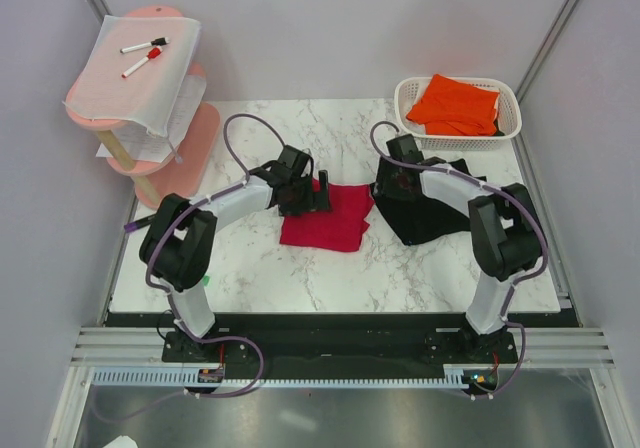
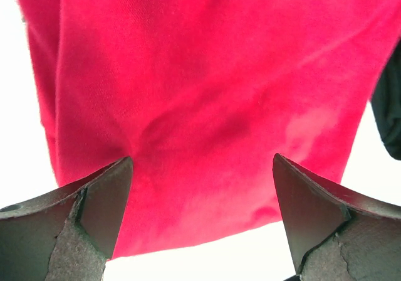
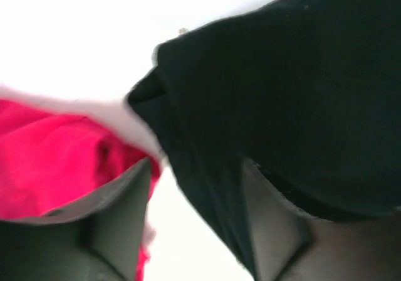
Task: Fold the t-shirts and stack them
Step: Put the neatly folded tshirt into the corner of the board with the right arm
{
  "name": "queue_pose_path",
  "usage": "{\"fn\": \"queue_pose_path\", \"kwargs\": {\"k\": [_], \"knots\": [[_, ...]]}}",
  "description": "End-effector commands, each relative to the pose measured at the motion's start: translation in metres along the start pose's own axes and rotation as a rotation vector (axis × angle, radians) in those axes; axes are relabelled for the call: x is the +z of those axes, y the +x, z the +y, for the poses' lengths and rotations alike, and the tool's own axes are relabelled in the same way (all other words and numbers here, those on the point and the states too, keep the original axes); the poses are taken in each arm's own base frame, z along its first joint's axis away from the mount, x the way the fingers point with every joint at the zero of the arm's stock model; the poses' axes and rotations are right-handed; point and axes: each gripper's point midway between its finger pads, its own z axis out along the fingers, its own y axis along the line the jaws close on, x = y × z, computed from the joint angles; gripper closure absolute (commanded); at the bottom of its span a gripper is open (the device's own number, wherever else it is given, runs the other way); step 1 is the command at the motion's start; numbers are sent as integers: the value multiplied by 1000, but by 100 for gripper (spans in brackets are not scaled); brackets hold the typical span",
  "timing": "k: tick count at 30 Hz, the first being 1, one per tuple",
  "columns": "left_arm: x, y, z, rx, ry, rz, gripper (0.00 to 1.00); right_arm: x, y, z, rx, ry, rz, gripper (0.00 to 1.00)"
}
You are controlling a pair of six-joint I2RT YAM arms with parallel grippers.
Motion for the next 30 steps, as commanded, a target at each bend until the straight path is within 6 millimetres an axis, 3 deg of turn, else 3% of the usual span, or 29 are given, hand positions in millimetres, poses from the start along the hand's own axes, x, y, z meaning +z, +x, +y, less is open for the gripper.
{"fn": "queue_pose_path", "kwargs": {"k": [1,3,6,9,10,13,23,30], "knots": [[-30,-13,-2,48,4,-63,0,-62,-49,28,41,-138,-141,27],[-34,-13,-4,49,10,-63,0,-77,-51,37,50,-199,-152,18],[-40,-9,-1,50,5,-63,0,-87,-37,50,73,-300,-105,12],[-40,-4,3,48,-11,-54,0,-82,-12,61,127,-393,-32,14],[-39,-2,5,46,-14,-49,0,-75,4,57,139,-396,5,15],[-37,4,9,40,-22,-32,0,-65,26,58,175,-420,59,16],[-24,24,17,28,-48,19,0,-57,51,61,220,-481,100,16],[-16,40,20,24,-62,56,0,-20,83,65,234,-460,191,17]]}}
